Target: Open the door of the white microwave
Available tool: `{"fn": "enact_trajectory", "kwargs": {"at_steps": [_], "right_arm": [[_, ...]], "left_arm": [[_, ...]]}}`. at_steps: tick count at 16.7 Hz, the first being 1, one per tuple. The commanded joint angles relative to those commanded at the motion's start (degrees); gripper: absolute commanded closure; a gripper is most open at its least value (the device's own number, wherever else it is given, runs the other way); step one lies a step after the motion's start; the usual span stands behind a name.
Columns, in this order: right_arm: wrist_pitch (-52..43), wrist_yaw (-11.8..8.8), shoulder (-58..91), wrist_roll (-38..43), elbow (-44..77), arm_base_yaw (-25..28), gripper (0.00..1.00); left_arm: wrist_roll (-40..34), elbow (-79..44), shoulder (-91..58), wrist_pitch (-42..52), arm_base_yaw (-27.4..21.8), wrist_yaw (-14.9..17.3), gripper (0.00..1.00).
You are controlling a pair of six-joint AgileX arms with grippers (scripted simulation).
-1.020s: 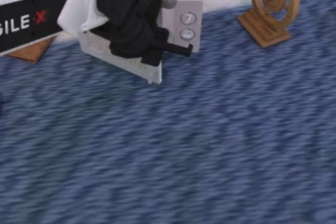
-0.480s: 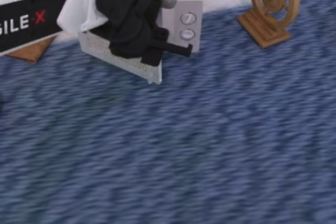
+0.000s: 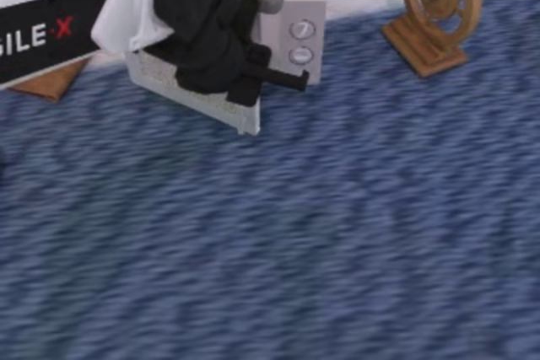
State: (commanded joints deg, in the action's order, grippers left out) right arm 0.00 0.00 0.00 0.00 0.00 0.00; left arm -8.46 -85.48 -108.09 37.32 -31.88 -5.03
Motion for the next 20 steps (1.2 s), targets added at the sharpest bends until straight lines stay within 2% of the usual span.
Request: {"fn": "enact_trajectory", "kwargs": {"at_steps": [5, 11, 20], "right_arm": [[0.00, 0.00, 0.00, 0.00, 0.00, 0.00, 0.00], [0.00, 0.00, 0.00, 0.00, 0.00, 0.00, 0.00], [0.00, 0.00, 0.00, 0.00, 0.00, 0.00, 0.00]], "left_arm": [[0.54, 0.64, 0.44, -0.28, -0.09, 0.73, 1.00], [7.17, 5.64, 4.20, -1.56, 2.01, 4.16, 1.00], [7.36, 5.70, 4.38, -1.68, 2.07, 4.27, 1.00]]}}
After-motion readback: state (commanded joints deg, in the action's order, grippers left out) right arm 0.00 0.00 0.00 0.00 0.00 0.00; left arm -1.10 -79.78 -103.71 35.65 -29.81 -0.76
